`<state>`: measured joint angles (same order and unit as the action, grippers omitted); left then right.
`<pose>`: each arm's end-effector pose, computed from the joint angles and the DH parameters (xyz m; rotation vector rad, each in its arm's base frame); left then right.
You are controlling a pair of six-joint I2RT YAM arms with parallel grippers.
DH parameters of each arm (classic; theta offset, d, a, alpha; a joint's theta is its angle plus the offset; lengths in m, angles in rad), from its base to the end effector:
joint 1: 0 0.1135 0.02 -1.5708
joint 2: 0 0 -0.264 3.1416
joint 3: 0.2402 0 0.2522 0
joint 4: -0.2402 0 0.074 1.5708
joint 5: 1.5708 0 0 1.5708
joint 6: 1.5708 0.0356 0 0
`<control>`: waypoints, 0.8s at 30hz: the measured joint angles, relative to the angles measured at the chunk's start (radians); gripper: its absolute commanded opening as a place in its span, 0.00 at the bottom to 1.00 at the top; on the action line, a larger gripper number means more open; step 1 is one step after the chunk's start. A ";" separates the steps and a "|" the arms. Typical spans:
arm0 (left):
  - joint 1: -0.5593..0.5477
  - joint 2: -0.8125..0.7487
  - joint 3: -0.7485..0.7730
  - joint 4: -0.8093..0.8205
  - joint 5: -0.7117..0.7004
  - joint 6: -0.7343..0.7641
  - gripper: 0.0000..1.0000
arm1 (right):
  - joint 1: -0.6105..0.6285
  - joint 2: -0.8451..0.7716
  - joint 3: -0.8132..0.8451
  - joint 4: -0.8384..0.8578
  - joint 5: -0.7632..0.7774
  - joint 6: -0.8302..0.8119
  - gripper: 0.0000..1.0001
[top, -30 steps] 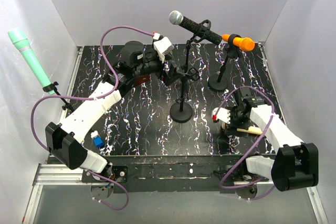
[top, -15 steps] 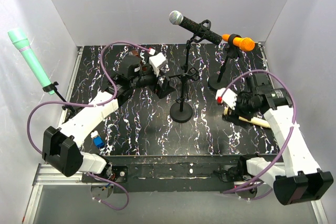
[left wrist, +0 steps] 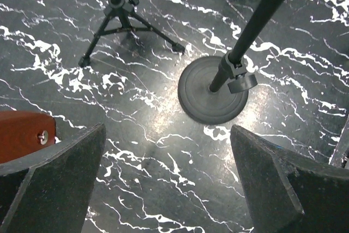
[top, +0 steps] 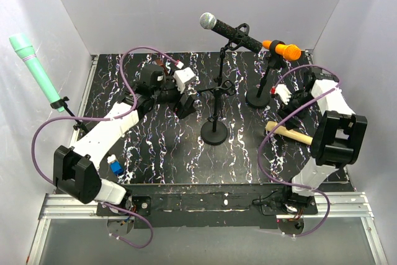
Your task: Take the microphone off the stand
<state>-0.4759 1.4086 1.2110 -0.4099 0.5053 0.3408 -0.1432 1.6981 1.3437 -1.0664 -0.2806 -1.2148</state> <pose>0.2727 -0.1599 0.3248 1.1141 1.8481 -0.6263 0.3184 -0.0359 0.2396 -1.4780 2.4302 0.1784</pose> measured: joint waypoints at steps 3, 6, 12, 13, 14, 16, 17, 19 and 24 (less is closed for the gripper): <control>0.000 0.018 0.002 -0.023 -0.012 0.007 0.98 | -0.007 0.052 0.014 -0.001 0.013 -0.052 0.77; 0.000 0.028 0.003 -0.027 -0.031 0.000 0.98 | -0.001 0.113 0.040 -0.005 0.032 -0.083 0.73; 0.002 0.026 -0.002 -0.001 -0.062 -0.008 0.98 | 0.002 0.196 0.074 -0.023 0.059 -0.098 0.66; 0.003 0.021 -0.011 0.012 -0.068 -0.010 0.98 | 0.004 0.195 0.071 -0.027 0.062 -0.101 0.64; 0.003 0.014 -0.023 0.023 -0.074 -0.012 0.98 | 0.008 0.194 0.064 -0.026 0.063 -0.101 0.62; 0.003 -0.001 -0.045 0.029 -0.081 -0.017 0.98 | 0.014 0.185 0.031 -0.029 0.066 -0.101 0.58; 0.004 -0.008 -0.054 0.030 -0.084 -0.020 0.98 | 0.019 0.179 0.006 -0.026 0.076 -0.103 0.57; 0.004 -0.018 -0.061 0.027 -0.090 -0.023 0.98 | 0.029 0.174 -0.040 -0.018 0.085 -0.105 0.54; 0.008 -0.043 -0.066 0.030 -0.097 -0.020 0.98 | 0.058 0.150 -0.127 -0.002 0.098 -0.113 0.38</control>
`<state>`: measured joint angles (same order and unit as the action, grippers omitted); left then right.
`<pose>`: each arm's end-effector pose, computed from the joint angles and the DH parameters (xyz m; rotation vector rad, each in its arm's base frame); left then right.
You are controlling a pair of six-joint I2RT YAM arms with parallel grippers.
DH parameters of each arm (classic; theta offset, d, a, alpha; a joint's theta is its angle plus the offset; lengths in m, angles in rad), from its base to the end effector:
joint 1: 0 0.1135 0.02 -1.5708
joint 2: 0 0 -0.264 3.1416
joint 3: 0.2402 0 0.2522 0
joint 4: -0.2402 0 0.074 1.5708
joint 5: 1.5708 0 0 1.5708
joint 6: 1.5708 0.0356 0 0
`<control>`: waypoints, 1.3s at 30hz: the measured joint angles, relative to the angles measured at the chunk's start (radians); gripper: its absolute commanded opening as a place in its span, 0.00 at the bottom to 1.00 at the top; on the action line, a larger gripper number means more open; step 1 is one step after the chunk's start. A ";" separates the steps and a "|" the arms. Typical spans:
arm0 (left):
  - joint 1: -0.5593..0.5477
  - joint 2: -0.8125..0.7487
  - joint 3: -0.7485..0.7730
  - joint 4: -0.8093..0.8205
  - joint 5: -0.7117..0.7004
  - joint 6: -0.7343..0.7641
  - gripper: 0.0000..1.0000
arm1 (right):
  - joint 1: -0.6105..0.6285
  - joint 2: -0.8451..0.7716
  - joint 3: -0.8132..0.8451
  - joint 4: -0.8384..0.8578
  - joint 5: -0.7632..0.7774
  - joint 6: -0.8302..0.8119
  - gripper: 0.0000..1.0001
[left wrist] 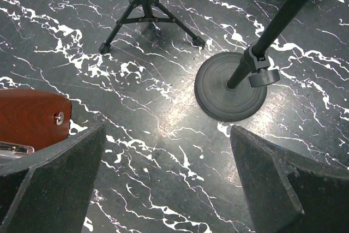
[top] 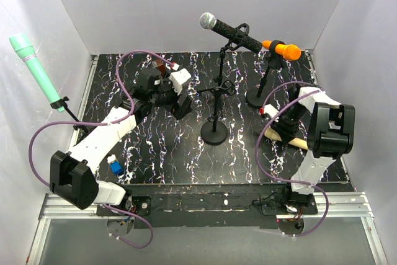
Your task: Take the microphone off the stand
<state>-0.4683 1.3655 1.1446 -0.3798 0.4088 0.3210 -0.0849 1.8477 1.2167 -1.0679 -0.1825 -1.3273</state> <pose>0.2670 -0.1509 0.3165 1.0432 1.8939 -0.5277 0.3109 -0.0200 0.1633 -1.7902 2.5326 0.3450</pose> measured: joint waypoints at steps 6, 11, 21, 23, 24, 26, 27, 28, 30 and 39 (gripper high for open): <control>0.002 -0.004 -0.007 0.013 0.004 0.002 0.98 | 0.057 -0.170 -0.163 0.047 0.004 -0.046 0.31; 0.002 -0.004 -0.011 0.014 0.014 0.009 0.98 | 0.156 -0.360 -0.370 0.102 0.017 -0.101 0.53; 0.002 -0.004 -0.011 0.017 0.029 0.010 0.98 | 0.185 -0.390 -0.404 0.159 0.018 -0.106 0.82; 0.002 -0.004 -0.011 0.021 0.030 0.010 0.98 | 0.185 -0.387 -0.388 0.158 0.010 -0.106 0.82; 0.002 -0.004 -0.011 0.022 0.031 0.011 0.98 | 0.185 -0.386 -0.383 0.158 0.007 -0.106 0.82; 0.002 -0.004 -0.011 0.022 0.032 0.012 0.98 | 0.185 -0.386 -0.375 0.156 0.000 -0.105 0.83; 0.002 -0.004 -0.011 0.022 0.033 0.012 0.98 | 0.185 -0.386 -0.375 0.156 -0.002 -0.105 0.83; 0.002 -0.004 -0.011 0.022 0.033 0.013 0.98 | 0.185 -0.386 -0.375 0.154 -0.003 -0.105 0.83; 0.002 -0.004 -0.011 0.022 0.033 0.013 0.98 | 0.185 -0.386 -0.375 0.150 -0.004 -0.105 0.83; 0.002 -0.004 -0.022 0.026 0.060 0.021 0.98 | 0.185 -0.428 -0.269 0.030 -0.055 -0.090 0.89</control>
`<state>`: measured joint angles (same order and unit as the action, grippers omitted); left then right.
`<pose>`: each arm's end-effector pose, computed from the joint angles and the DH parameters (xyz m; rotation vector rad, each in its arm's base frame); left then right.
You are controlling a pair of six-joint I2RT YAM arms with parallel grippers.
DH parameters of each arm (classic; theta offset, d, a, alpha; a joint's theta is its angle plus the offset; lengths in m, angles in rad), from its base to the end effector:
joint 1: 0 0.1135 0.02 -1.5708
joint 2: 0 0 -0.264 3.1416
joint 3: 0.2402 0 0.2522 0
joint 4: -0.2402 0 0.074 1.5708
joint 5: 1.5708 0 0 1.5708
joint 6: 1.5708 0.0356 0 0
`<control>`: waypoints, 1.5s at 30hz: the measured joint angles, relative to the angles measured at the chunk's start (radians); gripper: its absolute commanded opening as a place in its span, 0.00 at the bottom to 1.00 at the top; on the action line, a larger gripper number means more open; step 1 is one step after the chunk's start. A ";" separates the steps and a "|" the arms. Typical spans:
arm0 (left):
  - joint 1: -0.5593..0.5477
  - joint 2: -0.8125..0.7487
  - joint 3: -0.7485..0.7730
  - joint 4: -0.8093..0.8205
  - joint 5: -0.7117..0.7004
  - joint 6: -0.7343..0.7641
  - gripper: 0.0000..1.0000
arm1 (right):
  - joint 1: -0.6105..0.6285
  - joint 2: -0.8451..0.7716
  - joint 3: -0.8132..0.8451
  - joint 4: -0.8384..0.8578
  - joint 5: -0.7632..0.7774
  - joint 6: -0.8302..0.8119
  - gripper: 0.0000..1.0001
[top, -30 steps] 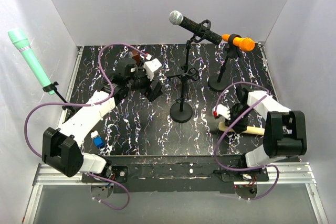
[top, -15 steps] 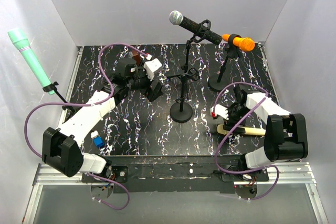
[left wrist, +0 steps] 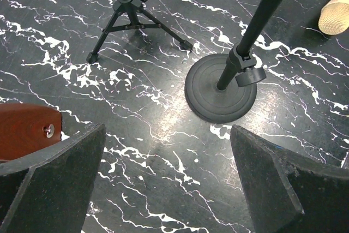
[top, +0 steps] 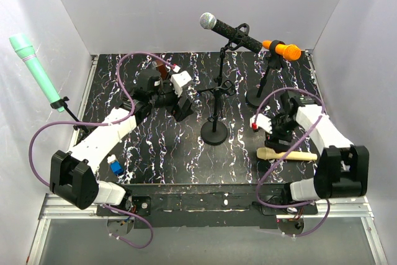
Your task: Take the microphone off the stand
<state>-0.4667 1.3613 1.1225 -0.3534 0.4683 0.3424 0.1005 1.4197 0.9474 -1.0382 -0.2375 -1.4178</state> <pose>0.2652 -0.1516 0.3130 1.0866 1.8507 -0.5773 0.2302 0.0316 0.2081 -2.0316 2.1259 0.2232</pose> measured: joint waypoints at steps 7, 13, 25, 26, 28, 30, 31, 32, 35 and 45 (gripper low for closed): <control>0.000 0.024 -0.005 0.062 0.099 0.042 0.92 | 0.067 -0.228 0.237 -0.164 -0.166 0.060 0.87; -0.065 0.016 -0.157 0.259 0.111 0.087 0.88 | 0.261 -0.254 0.446 -0.116 -0.253 0.314 0.82; -0.161 -0.114 -0.415 0.497 0.056 0.128 0.91 | 0.457 -0.111 0.744 0.092 -0.264 0.575 0.86; -0.166 -0.119 -0.427 0.523 0.044 0.130 0.91 | 0.458 -0.095 0.745 0.104 -0.264 0.579 0.86; -0.180 -0.119 -0.446 0.566 0.025 0.136 0.91 | 0.459 -0.058 0.745 0.124 -0.262 0.585 0.86; -0.193 -0.109 -0.455 0.592 0.005 0.141 0.91 | 0.458 -0.021 0.745 0.142 -0.261 0.585 0.85; -0.197 -0.100 -0.456 0.603 -0.006 0.141 0.91 | 0.458 -0.004 0.745 0.149 -0.263 0.579 0.85; -0.201 -0.092 -0.456 0.614 -0.014 0.142 0.91 | 0.458 0.010 0.745 0.156 -0.264 0.575 0.84; -0.205 -0.074 -0.456 0.629 -0.041 0.145 0.91 | 0.458 0.032 0.740 0.188 -0.266 0.569 0.80; -0.229 -0.058 -0.464 0.731 -0.071 0.210 0.84 | 0.458 0.044 0.739 0.211 -0.266 0.575 0.61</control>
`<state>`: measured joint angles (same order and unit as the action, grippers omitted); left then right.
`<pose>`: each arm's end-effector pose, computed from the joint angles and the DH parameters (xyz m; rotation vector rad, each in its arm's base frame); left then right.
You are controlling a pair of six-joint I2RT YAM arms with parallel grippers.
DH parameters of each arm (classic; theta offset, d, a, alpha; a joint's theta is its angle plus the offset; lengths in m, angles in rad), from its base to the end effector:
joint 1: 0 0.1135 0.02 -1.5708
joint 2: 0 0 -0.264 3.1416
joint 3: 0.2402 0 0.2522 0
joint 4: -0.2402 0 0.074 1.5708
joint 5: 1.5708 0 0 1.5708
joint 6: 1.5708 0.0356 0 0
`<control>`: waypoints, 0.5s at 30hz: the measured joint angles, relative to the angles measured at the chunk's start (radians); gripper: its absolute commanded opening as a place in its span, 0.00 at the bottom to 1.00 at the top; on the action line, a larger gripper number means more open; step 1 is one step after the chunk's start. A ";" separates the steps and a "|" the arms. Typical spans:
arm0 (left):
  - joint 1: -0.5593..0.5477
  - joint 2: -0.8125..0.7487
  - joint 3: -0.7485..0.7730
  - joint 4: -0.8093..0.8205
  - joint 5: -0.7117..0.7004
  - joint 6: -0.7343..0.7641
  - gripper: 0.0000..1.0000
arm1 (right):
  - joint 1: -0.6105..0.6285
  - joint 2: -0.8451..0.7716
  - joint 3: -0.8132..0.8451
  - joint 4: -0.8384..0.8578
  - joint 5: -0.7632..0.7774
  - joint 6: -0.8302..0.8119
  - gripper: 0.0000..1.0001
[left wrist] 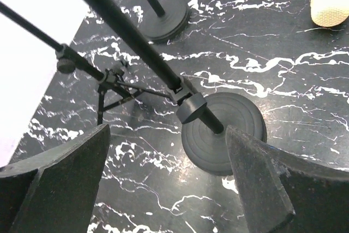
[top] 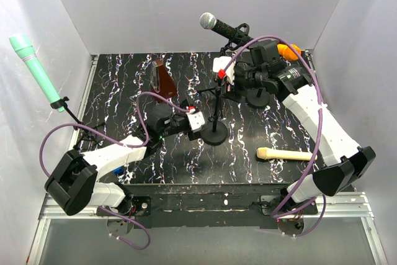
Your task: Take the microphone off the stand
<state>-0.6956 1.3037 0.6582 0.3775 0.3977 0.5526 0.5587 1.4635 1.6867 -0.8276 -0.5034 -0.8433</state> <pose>0.2100 -0.1933 0.2404 1.2912 1.3142 -0.4652 0.2486 0.1756 0.4289 -1.5675 1.4189 0.3775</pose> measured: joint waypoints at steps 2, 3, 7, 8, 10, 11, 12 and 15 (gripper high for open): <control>-0.017 0.000 -0.024 0.048 -0.002 0.034 0.80 | 0.000 0.000 0.000 0.000 0.007 0.018 0.59; -0.024 0.000 -0.031 0.055 0.000 0.051 0.78 | 0.000 0.000 0.000 0.000 0.011 0.030 0.57; -0.040 0.016 -0.034 0.072 0.016 0.105 0.63 | 0.006 0.002 0.002 0.001 0.038 0.090 0.52; -0.040 0.022 -0.034 0.072 0.021 0.118 0.59 | 0.007 0.003 0.005 0.001 0.047 0.111 0.51; -0.040 0.039 -0.034 0.081 0.023 0.132 0.47 | 0.011 0.006 0.009 0.001 0.062 0.151 0.49; -0.040 0.051 -0.035 0.097 0.021 0.137 0.45 | 0.013 0.007 0.012 0.000 0.070 0.170 0.49; -0.040 0.063 -0.035 0.111 0.020 0.143 0.45 | 0.015 0.009 0.014 0.000 0.078 0.190 0.49; -0.041 0.087 -0.035 0.127 0.017 0.170 0.45 | 0.026 0.017 0.026 -0.011 0.098 0.243 0.49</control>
<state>-0.7364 1.3903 0.6231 0.5041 0.4145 0.7223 0.5842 1.4807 1.7123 -0.8383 -0.4053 -0.6003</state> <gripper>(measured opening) 0.452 0.492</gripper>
